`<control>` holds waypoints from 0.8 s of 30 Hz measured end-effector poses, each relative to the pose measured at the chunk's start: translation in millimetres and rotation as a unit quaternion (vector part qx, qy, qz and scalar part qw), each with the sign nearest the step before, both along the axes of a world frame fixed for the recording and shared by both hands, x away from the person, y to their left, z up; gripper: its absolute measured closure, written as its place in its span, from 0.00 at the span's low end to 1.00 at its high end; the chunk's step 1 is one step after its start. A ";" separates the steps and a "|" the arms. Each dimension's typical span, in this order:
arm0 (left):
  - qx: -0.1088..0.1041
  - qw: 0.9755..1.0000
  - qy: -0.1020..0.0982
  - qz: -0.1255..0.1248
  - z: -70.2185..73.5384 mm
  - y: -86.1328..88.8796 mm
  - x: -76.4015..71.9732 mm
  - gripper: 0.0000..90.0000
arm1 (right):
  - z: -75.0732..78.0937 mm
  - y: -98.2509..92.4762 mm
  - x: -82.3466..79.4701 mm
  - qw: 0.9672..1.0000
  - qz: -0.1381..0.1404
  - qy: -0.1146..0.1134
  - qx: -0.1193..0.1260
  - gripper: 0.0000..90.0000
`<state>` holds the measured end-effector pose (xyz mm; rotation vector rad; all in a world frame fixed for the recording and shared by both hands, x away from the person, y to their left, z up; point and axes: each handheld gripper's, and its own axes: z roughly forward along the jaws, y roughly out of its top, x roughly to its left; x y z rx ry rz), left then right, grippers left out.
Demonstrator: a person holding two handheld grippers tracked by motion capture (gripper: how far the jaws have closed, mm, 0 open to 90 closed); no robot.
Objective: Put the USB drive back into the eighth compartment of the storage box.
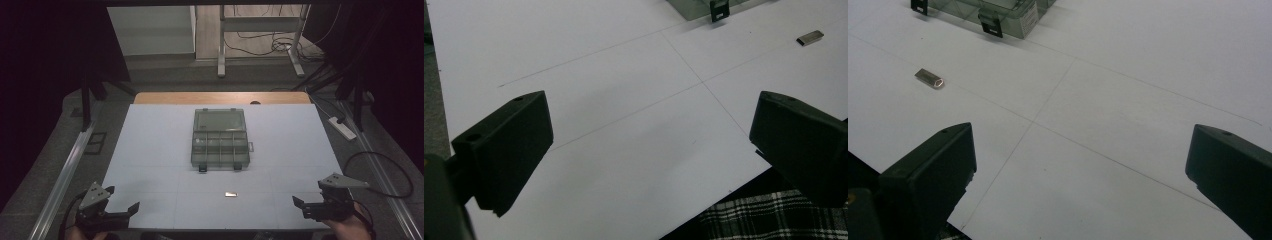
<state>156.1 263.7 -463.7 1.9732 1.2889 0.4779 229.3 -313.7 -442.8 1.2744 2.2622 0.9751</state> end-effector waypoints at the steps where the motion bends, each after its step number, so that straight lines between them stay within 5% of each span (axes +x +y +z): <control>1: 0.000 1.000 0.000 0.000 0.0 0.0 0.1 0.04 | 0.0 0.1 0.2 1.000 0.002 0.001 0.000 0.00; 24: 0.000 1.000 0.003 0.001 -0.1 -0.1 0.5 0.05 | -0.3 9.8 4.0 0.999 0.039 -0.002 0.008 0.00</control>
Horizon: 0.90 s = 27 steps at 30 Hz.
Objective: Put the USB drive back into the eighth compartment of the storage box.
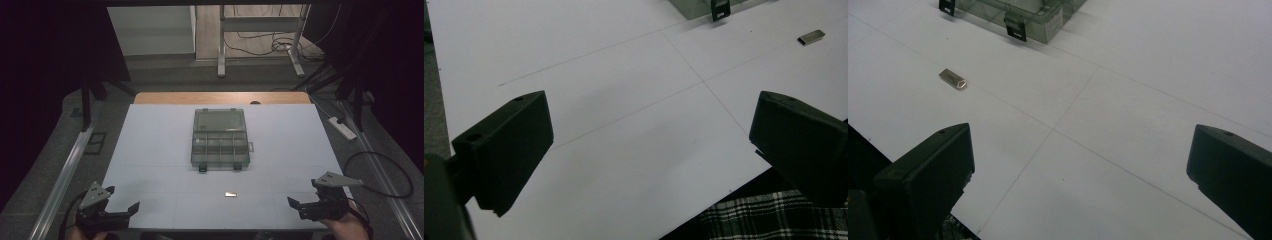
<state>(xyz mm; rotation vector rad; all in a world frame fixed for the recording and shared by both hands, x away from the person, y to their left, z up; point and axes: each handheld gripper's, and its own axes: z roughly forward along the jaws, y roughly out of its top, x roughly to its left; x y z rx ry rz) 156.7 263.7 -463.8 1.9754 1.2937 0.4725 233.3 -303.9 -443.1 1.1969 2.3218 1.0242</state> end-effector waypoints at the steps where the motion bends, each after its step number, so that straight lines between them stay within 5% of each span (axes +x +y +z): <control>1: 0.000 1.000 0.000 0.000 0.0 0.0 0.0 0.05 | 0.0 0.9 0.6 1.000 0.002 -0.001 0.000 0.00; 7: -0.001 1.000 0.001 0.001 -0.2 0.0 0.2 0.05 | 0.5 6.3 5.2 1.000 0.019 -0.007 0.008 0.00; 12: 0.000 1.000 0.001 0.000 -0.1 0.0 0.2 0.05 | -0.4 11.8 9.7 0.999 0.034 0.022 0.031 0.00; 27: 0.000 1.000 0.002 0.001 -0.3 0.1 0.6 0.05 | -1.9 31.1 21.4 0.996 0.075 0.022 0.031 0.00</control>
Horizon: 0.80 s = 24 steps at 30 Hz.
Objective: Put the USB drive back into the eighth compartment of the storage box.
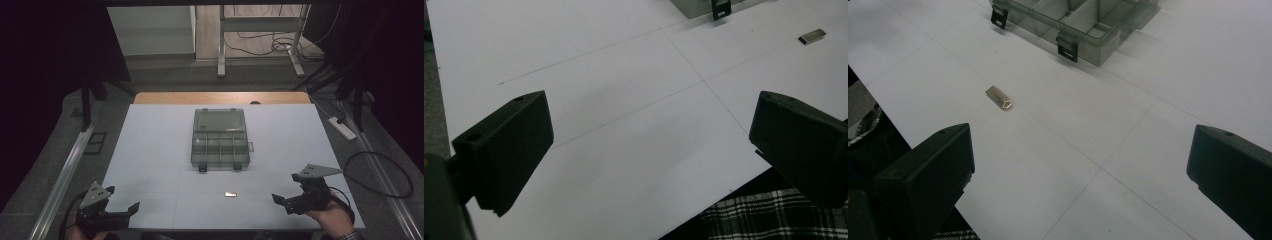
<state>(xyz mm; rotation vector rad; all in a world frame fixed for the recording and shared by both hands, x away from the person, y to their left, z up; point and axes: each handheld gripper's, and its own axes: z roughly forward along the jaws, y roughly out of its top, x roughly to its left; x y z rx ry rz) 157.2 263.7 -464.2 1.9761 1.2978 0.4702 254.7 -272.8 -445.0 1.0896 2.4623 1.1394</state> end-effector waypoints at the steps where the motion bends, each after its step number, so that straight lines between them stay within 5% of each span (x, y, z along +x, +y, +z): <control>1: 0.000 1.000 0.000 0.000 0.0 0.0 0.0 0.05 | 0.0 1.8 0.5 1.000 0.002 0.001 -0.001 0.00; 24: -0.001 1.000 0.002 0.001 -0.1 0.3 0.4 0.05 | -8.1 39.6 14.5 0.998 0.050 0.024 -0.028 0.00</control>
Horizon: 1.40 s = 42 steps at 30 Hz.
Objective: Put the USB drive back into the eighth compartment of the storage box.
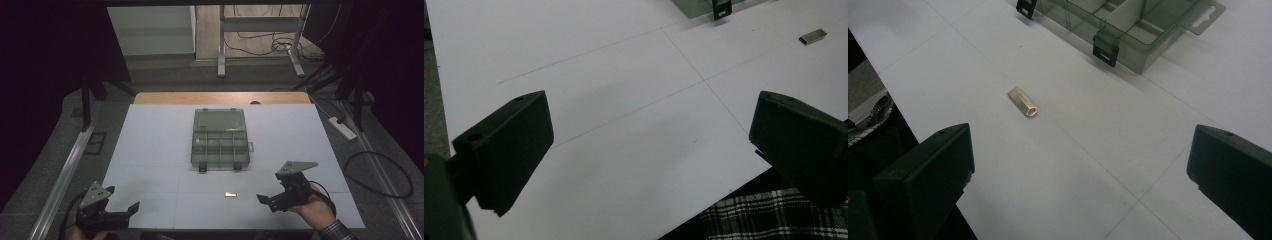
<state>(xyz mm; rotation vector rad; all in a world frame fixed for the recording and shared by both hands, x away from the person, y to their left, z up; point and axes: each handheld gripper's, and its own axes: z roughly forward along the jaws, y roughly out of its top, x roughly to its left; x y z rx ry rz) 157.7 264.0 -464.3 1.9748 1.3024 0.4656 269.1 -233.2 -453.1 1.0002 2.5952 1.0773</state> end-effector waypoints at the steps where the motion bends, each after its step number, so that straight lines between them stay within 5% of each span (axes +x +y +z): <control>1: 0.000 1.000 0.000 0.000 0.0 0.0 0.0 0.05 | -0.6 1.6 0.6 1.000 0.002 0.000 -0.002 0.00; 42: 0.003 1.000 -0.001 -0.002 0.0 -0.5 -0.2 0.05 | -15.8 65.4 22.9 0.996 0.063 0.031 -0.054 0.00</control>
